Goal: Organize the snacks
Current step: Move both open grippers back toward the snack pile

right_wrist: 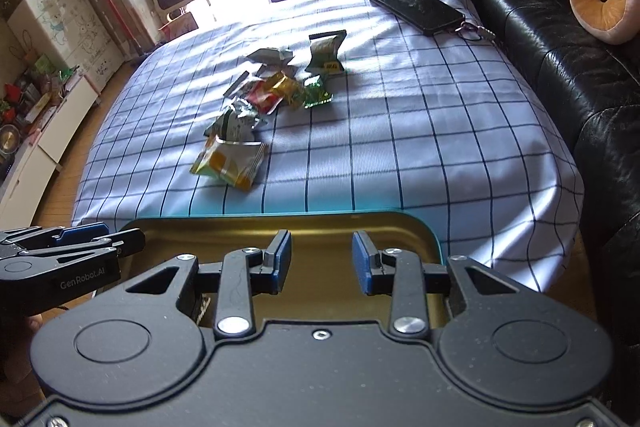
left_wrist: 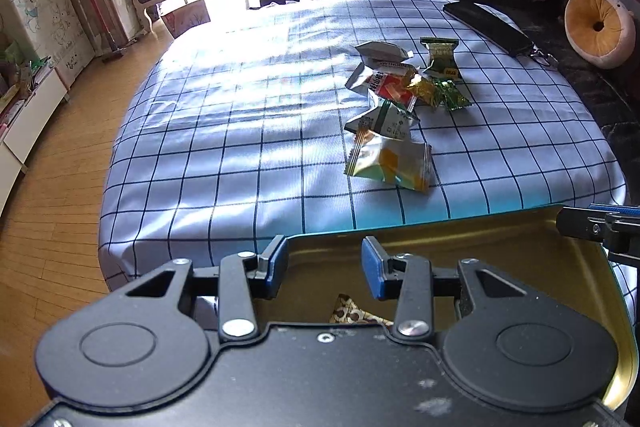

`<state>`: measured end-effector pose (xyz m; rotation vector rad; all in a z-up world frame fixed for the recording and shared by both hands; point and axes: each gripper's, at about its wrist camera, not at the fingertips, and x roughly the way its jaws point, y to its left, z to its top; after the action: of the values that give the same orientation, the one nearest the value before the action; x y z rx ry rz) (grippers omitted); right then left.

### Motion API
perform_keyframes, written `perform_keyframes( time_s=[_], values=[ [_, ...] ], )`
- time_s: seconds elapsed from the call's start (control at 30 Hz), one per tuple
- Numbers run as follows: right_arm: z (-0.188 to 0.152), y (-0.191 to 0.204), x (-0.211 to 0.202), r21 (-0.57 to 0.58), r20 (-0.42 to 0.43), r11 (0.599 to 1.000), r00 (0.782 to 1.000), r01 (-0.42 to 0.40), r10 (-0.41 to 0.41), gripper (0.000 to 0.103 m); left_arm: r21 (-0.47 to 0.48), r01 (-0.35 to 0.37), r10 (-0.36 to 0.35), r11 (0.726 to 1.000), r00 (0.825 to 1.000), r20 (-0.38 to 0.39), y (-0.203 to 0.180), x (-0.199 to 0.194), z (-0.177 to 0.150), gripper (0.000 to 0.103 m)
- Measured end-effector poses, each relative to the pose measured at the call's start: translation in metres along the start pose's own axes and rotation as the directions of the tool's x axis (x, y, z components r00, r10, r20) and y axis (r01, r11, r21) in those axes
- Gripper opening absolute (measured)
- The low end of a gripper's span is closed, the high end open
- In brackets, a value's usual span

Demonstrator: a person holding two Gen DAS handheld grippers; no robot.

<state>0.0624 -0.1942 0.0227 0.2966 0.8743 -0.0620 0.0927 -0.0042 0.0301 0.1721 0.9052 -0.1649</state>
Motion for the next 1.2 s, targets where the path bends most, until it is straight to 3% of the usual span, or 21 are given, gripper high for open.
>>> perform_keyframes(
  time_s=[0.27,0.6,0.8,1.2],
  values=[
    [0.018,-0.002,0.016,0.005,0.016,1.000,1.000,0.003,-0.003,0.043,0.000,-0.002,0.002,1.000,1.000,0.019,-0.002,0.021,0.023,0.042],
    [0.032,-0.006,0.041,0.020,-0.002,1.000,1.000,0.000,0.000,0.043,0.063,0.005,-0.004,0.998,1.000,-0.024,-0.015,0.064,0.035,0.042],
    [0.040,-0.007,0.056,0.021,-0.009,1.000,1.000,-0.002,0.003,0.043,0.055,0.010,-0.007,0.998,0.998,-0.057,-0.019,0.091,0.044,0.042],
    [0.054,-0.004,0.075,0.016,-0.001,1.000,1.000,-0.016,0.016,0.043,0.018,-0.016,0.017,1.000,0.999,-0.028,-0.013,0.118,0.077,0.042]
  ],
)
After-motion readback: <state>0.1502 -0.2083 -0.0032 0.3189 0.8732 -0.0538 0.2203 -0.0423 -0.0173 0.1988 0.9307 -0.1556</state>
